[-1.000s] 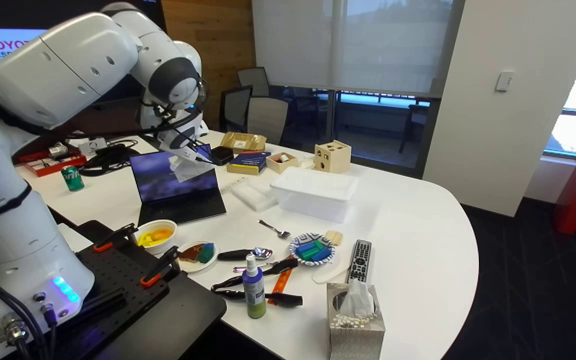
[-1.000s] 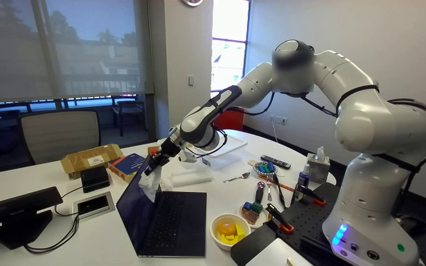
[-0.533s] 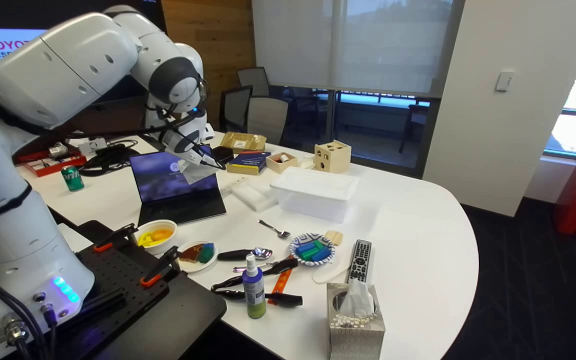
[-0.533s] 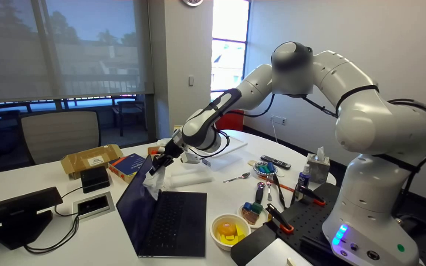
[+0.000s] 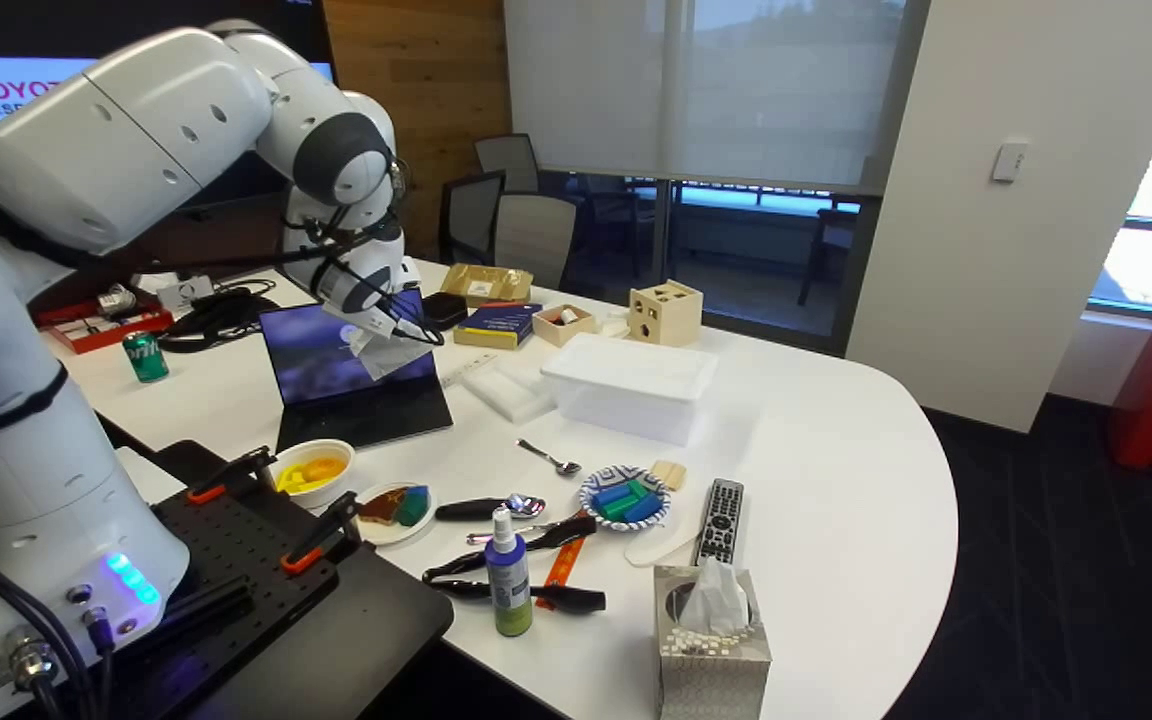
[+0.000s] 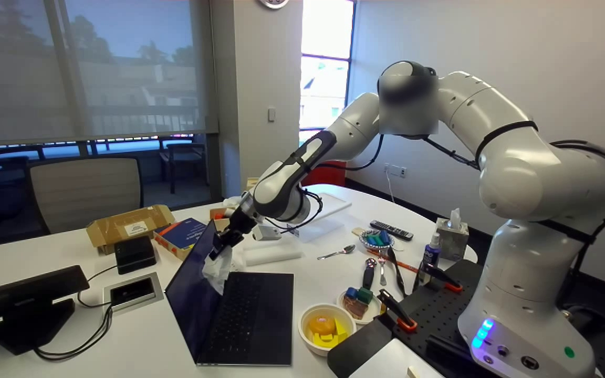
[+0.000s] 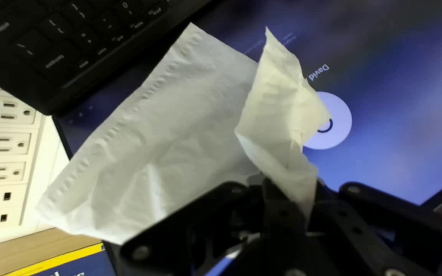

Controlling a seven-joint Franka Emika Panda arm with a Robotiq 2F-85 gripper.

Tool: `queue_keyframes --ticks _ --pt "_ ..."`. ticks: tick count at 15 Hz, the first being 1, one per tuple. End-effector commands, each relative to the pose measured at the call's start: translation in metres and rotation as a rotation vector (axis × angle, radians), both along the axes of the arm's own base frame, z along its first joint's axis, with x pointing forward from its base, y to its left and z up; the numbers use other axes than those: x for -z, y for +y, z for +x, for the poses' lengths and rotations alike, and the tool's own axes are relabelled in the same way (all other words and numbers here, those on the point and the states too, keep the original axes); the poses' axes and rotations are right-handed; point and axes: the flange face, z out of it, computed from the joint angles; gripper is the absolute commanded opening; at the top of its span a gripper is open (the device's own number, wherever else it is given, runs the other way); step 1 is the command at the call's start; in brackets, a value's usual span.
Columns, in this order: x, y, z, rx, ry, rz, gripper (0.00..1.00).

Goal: Open the laptop, press a button on the center of the keyboard and use the napkin to wipe the screen

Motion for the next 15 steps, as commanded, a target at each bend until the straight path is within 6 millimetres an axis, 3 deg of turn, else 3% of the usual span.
queue_keyframes --ticks 1,15 --pt "0.002 0.01 0.0 0.0 0.026 -0.02 0.0" --pt "0.014 0.052 -0.052 -0.219 0.139 -0.034 0.0"
